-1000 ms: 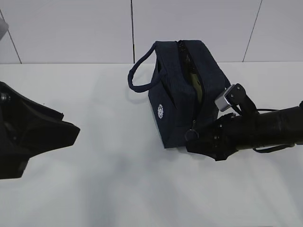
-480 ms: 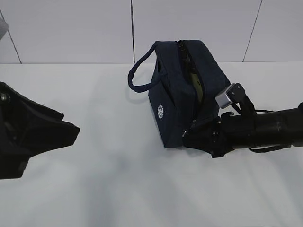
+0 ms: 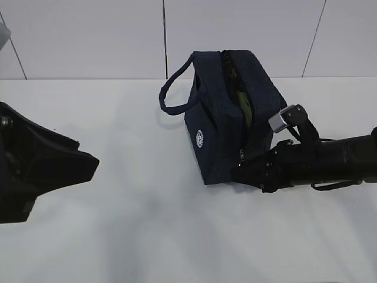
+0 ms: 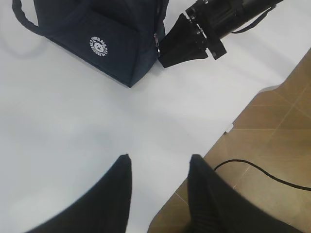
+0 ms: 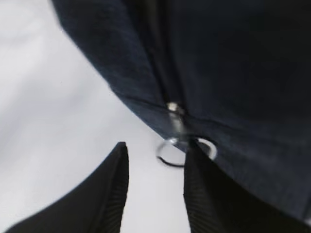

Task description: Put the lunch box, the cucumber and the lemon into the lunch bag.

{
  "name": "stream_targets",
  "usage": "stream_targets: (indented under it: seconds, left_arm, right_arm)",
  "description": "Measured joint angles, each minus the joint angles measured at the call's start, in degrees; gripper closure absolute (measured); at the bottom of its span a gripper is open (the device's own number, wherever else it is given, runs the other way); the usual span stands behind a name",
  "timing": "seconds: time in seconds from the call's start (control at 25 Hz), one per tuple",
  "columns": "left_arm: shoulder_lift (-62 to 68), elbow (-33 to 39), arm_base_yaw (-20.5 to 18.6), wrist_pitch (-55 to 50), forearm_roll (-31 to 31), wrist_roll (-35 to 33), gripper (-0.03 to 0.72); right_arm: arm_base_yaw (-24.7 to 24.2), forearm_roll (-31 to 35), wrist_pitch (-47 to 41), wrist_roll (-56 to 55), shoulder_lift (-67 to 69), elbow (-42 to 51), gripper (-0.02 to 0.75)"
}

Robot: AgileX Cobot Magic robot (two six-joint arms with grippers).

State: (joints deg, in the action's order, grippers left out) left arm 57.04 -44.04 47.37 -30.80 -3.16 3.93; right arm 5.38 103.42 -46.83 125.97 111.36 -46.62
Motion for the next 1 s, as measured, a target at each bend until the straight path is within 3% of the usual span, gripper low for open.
stream_targets:
  seconds: [0.32, 1.0]
  left_arm:
    - [0.00, 0.00, 0.00, 0.00, 0.00, 0.00, 0.412]
    - [0.00, 0.00, 0.00, 0.00, 0.00, 0.00, 0.424]
  right_arm:
    - [0.00, -0.13, 5.12, -6.30, 0.00, 0.00, 0.450]
    - [0.00, -0.75, 0.48, -12.48, 0.00, 0.00, 0.451]
